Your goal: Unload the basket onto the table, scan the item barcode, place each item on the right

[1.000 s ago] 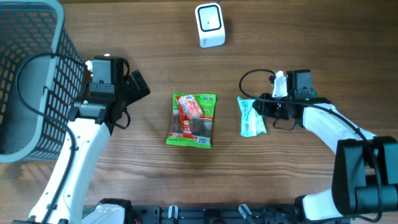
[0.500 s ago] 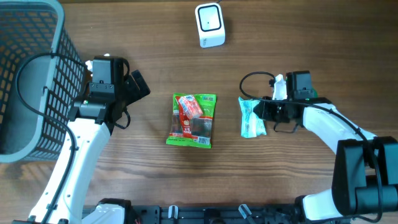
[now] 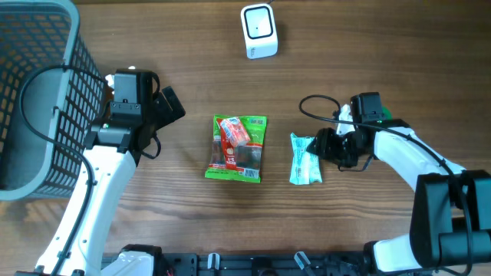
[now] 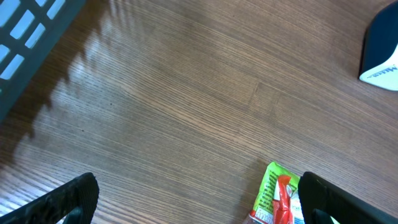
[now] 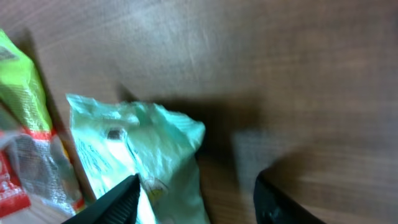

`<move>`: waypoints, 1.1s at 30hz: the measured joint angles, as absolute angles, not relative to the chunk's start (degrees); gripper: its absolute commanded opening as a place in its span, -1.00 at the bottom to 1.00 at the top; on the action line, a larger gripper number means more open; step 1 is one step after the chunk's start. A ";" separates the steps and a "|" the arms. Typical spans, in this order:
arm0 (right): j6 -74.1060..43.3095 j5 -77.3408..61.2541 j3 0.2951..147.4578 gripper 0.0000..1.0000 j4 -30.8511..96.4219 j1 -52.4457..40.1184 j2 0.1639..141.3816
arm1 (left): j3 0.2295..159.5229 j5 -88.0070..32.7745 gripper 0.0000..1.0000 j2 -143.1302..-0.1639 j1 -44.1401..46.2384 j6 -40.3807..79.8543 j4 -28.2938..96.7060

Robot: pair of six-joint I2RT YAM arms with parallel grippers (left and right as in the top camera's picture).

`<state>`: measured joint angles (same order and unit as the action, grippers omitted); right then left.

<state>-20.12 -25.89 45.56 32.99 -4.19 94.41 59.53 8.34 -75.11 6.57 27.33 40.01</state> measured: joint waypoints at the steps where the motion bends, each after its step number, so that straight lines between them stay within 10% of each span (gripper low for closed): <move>1: -20.10 -26.06 45.63 0.38 35.22 -4.19 94.19 | 59.53 8.34 1.00 -75.11 6.57 27.33 40.01; 18: -22.31 -54.19 44.97 0.55 33.43 -4.19 94.72 | 59.53 8.32 1.00 -75.11 6.57 27.33 40.01; 33: -21.47 -36.27 45.60 0.45 38.63 -4.19 94.50 | 59.53 8.34 1.00 -75.11 6.57 27.33 40.01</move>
<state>-21.47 -36.27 45.60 38.63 -4.19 94.50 59.53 8.34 -75.11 6.57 27.33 40.01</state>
